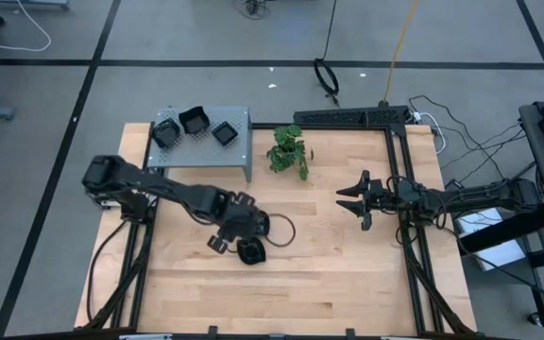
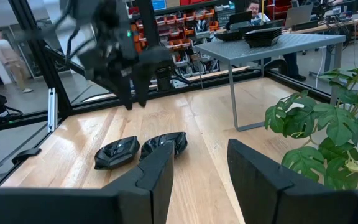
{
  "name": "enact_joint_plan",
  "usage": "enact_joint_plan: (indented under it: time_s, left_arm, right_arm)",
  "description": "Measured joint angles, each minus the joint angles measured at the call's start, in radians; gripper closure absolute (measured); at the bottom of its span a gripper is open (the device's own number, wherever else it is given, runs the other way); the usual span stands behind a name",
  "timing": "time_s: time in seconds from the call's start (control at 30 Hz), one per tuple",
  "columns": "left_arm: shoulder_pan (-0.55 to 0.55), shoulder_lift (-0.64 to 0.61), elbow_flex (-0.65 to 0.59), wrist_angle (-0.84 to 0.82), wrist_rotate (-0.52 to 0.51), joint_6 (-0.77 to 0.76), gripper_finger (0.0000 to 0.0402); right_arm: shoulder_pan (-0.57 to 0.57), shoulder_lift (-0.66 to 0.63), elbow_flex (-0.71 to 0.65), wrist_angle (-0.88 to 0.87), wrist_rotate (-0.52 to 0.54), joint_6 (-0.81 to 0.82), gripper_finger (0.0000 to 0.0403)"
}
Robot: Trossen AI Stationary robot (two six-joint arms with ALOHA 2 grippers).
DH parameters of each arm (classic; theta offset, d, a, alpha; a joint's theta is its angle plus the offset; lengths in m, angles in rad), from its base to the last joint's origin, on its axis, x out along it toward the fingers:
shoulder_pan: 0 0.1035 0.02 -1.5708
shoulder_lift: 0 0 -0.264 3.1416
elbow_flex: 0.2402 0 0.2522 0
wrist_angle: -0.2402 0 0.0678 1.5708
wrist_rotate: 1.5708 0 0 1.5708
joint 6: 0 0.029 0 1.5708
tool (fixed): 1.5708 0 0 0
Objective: Pick & Place Mini shaped plates
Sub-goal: Stack the black leaf plate on top of the black leaf plate on the shelf
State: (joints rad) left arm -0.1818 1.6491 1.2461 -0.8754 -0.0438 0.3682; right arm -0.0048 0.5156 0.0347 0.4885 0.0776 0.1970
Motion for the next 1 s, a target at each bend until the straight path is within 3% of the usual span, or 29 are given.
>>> enact_joint_plan:
  time_s: [0.23, 0.37, 0.47, 1.0]
  left_arm:
    - [-0.013, 0.136, -0.001, 0.001, -0.006, 0.147, 0.0236]
    - [-0.015, 0.189, -0.001, 0.011, -0.079, 0.244, 0.0236]
    - [-0.018, 0.200, -0.001, 0.014, -0.138, 0.315, 0.0236]
    - [-0.025, 0.199, -0.046, 0.125, -0.121, 0.481, 0.0236]
  right_arm:
    - [0.000, 0.000, 0.000, 0.000, 0.000, 0.000, 0.0261]
    - [0.000, 0.000, 0.000, 0.000, 0.000, 0.000, 0.0261]
    - [0.000, 0.000, 0.000, 0.000, 0.000, 0.000, 0.0261]
    - [0.000, 0.000, 0.000, 0.000, 0.000, 0.000, 0.0261]
